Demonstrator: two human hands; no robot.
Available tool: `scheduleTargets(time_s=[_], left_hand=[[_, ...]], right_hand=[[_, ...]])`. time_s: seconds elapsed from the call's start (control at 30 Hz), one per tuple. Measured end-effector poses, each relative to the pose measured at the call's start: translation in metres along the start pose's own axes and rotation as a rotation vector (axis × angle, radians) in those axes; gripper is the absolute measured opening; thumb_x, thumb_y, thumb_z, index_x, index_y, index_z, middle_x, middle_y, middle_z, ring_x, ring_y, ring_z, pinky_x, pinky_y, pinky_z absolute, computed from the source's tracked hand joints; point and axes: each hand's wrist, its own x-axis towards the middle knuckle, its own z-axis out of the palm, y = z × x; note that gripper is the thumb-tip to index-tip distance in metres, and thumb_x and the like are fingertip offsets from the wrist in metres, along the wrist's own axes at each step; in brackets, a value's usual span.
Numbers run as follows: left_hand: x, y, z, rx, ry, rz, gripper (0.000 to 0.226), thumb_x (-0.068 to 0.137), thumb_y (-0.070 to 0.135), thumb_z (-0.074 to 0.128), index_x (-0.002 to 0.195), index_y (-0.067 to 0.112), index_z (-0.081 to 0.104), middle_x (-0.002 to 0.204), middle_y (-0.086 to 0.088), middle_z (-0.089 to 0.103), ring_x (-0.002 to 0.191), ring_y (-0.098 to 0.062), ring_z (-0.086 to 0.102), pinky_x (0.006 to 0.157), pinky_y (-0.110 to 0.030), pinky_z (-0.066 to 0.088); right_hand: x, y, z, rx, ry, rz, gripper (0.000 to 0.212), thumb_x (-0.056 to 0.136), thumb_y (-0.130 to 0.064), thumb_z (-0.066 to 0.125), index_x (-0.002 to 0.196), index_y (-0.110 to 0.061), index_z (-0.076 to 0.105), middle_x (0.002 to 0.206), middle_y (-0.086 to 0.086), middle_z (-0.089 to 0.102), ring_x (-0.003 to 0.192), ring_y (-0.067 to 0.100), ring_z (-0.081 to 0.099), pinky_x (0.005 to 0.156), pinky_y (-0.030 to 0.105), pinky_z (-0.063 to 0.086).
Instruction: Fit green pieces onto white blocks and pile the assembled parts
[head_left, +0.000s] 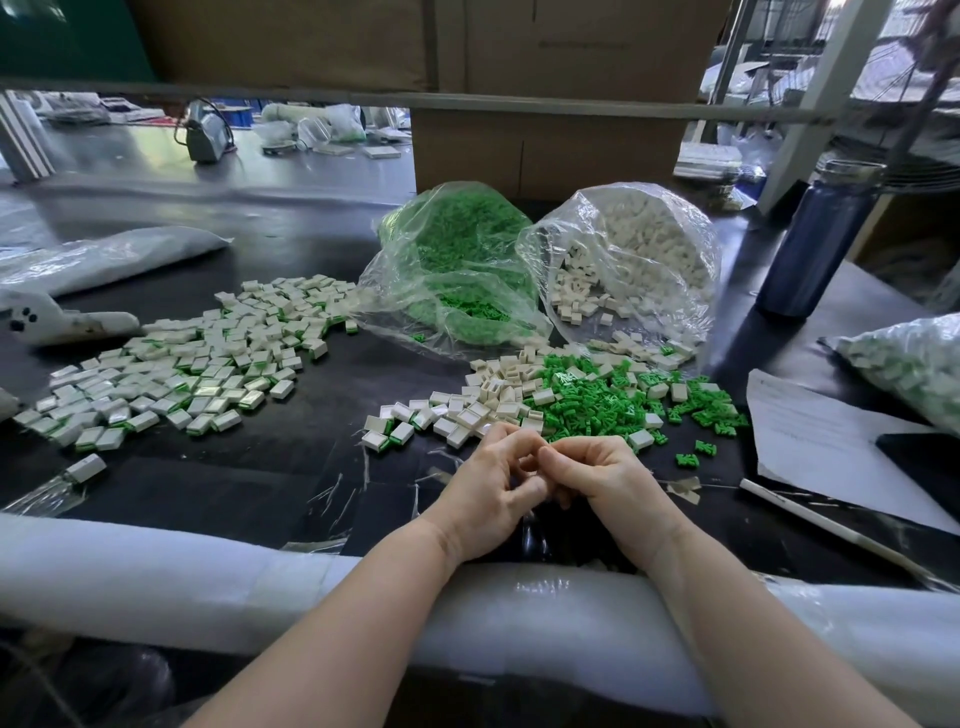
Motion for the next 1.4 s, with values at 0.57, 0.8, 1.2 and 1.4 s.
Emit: scheduleTargets(time_s=[0.57,0.8,1.2,1.4], left_hand=[[0.0001,-0.0016,0.0007,0.008,-0.015,-0.001,0.009,0.085,0.002,0.059,0.089,0.01,0.058,0.102,-0.008,0.044,0.081,-0.015,0.047,0.078,-0.025,0.045],[0.0002,-0.0013,0.0008,-0.003,0.003,0.0,0.008,0.086,0.001,0.057,0.091,0.006,0.058,0.101,-0.005,0.043,0.079,-0.014,0.048,0.077,-0.02,0.044],[0.0015,-0.0003,-0.002,-0.039,0.119,-0.077,0.02,0.087,0.012,0.062,0.1,-0.004,0.062,0.114,-0.013,0.047,0.088,-0.026,0.054,0.088,-0.028,0.049],[0.001,-0.0014,-0.0017,-0.005,0.117,-0.075,0.021,0.087,0.017,0.063,0.097,-0.001,0.064,0.111,-0.01,0.051,0.092,-0.025,0.057,0.087,-0.029,0.05]], right_hand=[[0.0003,0.0013,-0.0014,0.056,-0.007,0.024,0.017,0.087,-0.002,0.057,0.078,0.001,0.071,0.052,0.0,0.06,0.043,0.001,0.049,0.044,0.01,0.037],[0.0006,0.0014,-0.0002,0.025,0.013,-0.004,0.022,0.084,-0.016,0.061,0.08,0.004,0.07,0.056,0.005,0.057,0.046,0.003,0.048,0.046,0.012,0.038],[0.0002,0.0017,-0.004,-0.153,0.204,-0.145,0.013,0.08,-0.007,0.071,0.073,-0.018,0.07,0.066,0.006,0.068,0.06,0.016,0.06,0.059,0.031,0.053],[0.0024,0.0029,-0.0003,-0.347,0.227,-0.172,0.019,0.082,-0.005,0.068,0.071,-0.019,0.062,0.065,-0.007,0.06,0.057,-0.003,0.052,0.058,0.011,0.043]])
